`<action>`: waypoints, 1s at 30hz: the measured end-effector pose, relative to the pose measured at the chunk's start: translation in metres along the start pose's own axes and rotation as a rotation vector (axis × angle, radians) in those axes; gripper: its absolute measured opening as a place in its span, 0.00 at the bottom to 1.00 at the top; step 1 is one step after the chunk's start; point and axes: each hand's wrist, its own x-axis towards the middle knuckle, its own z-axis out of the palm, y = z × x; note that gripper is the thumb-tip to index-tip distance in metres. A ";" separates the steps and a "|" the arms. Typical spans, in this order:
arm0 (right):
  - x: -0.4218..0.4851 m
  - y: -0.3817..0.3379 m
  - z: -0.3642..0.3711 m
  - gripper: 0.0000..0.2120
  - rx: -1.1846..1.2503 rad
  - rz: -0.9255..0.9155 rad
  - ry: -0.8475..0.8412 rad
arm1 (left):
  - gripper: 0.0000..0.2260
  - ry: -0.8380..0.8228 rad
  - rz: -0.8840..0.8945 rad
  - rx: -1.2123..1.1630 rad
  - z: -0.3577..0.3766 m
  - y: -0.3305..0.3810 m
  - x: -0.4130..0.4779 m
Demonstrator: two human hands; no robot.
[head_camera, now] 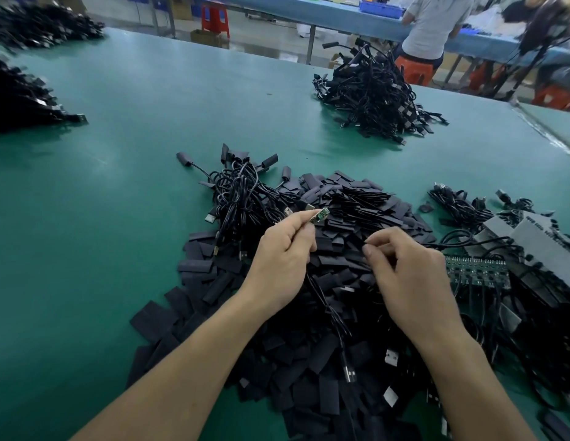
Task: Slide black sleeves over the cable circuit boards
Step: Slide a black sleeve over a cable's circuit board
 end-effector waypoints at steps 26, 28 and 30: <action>0.001 0.001 0.002 0.28 -0.210 -0.010 -0.418 | 0.08 0.335 0.257 0.149 -0.005 0.008 -0.002; 0.000 -0.001 0.005 0.24 -0.207 -0.007 -0.354 | 0.08 0.249 0.186 0.223 -0.005 0.002 0.000; -0.001 -0.002 0.006 0.19 -0.167 -0.012 -0.310 | 0.12 0.172 0.130 0.351 -0.004 -0.002 -0.001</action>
